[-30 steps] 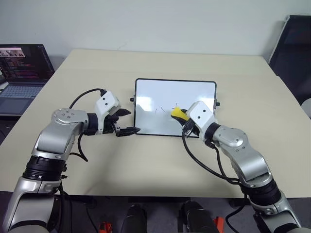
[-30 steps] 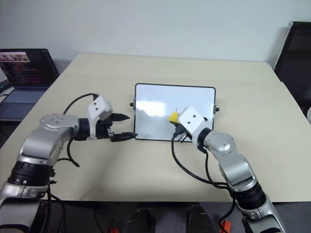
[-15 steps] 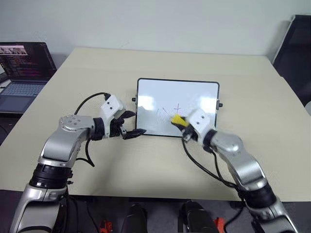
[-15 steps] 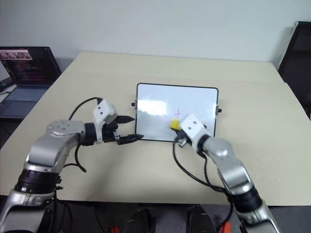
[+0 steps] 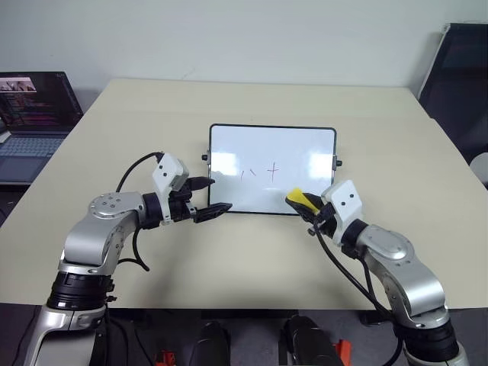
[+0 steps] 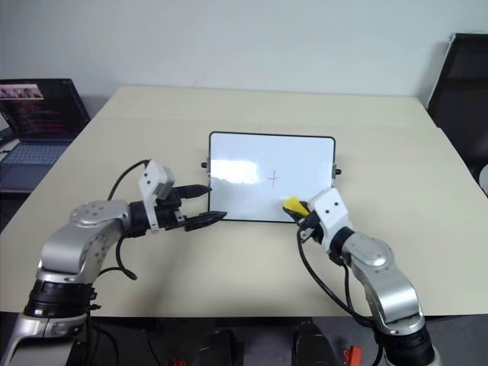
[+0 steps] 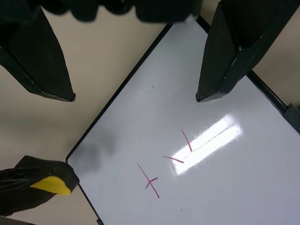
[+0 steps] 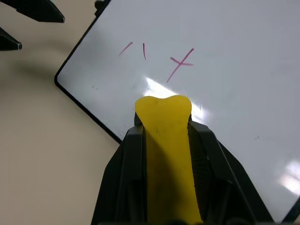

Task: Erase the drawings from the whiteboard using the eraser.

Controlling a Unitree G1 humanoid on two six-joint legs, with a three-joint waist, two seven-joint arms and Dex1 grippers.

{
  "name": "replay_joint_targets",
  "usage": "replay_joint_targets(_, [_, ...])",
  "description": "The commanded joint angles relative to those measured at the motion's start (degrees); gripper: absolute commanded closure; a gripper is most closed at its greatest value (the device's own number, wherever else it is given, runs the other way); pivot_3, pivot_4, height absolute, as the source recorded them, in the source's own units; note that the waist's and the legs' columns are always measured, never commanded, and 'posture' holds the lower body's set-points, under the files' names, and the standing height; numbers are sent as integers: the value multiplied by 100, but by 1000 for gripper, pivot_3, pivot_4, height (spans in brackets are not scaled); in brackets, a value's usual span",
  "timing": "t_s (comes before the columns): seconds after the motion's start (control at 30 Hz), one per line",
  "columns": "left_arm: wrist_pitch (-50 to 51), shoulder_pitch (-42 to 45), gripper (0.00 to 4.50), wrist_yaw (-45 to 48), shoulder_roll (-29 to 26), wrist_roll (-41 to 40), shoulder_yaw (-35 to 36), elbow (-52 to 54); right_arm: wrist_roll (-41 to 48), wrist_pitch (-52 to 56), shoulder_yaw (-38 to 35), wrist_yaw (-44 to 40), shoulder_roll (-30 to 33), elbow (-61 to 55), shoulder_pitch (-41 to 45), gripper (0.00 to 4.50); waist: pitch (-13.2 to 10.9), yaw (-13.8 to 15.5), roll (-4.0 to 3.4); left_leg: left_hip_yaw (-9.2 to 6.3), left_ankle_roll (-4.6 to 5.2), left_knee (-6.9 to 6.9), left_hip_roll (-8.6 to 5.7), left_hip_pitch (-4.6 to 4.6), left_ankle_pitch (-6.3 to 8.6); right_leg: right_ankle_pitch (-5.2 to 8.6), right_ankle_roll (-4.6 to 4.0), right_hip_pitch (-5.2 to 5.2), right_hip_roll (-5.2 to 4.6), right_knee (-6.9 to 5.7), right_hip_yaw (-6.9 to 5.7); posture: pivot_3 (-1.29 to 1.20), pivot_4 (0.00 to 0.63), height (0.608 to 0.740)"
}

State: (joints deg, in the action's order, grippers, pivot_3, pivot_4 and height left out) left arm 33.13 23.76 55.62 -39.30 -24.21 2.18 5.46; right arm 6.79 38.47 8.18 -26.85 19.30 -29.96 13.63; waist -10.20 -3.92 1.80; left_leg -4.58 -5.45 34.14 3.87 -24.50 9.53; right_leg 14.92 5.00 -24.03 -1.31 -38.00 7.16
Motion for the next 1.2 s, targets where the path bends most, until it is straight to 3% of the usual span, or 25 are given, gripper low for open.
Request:
replay_joint_targets(0.03, [-153, 166, 0, -8, -19, 54, -43, 106, -717, -688, 576, 175, 65, 725, 862, 3620, 0, -33, 0, 0, 0, 0, 0, 0, 0, 0, 0, 0, 0, 0, 1, 0, 150, 740])
replay_joint_targets(0.2, [-228, 227, 0, 76, 42, 81, -224, 165, -1474, -1371, 936, 664, -137, 2391, 2077, 3622, 0, -69, 0, -1, 1, 1, -1, -1, -1, -3, 4, 1, 1, 0, 1, 0, 150, 740])
replay_joint_targets(0.37, [-333, 229, 0, 150, -9, 127, -329, 171, -1796, -1766, 1003, 740, -202, 3398, 2565, 3622, 0, -67, 0, -1, 1, -8, -1, -10, -1, -23, 31, -2, 0, 5, -2, 0, 150, 740])
replay_joint_targets(0.6, [-383, 168, 0, 184, -20, 119, -320, 162, -1838, -1234, 1647, -536, 284, 2927, 2027, 3625, 2, -83, 3, -2, 1, -10, 0, 11, -1, -13, 38, 13, 1, -1, -1, 0, 150, 740])
replay_joint_targets(0.87, [-435, 65, 0, 216, -43, 112, -316, 135, -2429, -1623, 1195, 682, 22, 3283, 2389, 3630, 2, -100, 4, -1, 2, -5, -6, 67, -2, -6, -8, 58, 1, 3, 9, 0, 150, 740])
replay_joint_targets(1.0, [-422, -15, 0, 224, -45, 103, -311, 176, -2418, -1541, 1199, 568, -1, 3318, 2371, 3631, 3, -84, 5, -1, 7, -5, -9, 64, -7, -7, -9, 61, 1, 3, 13, 0, 150, 740])
replay_joint_targets(1.2, [-436, -106, 0, 248, -77, 97, -261, 177, -2277, -1123, 1530, -373, 145, 2988, 2057, 3631, 4, -90, 7, -1, 8, -10, -6, 64, -7, -3, -4, 64, 3, 5, 12, 0, 150, 740])
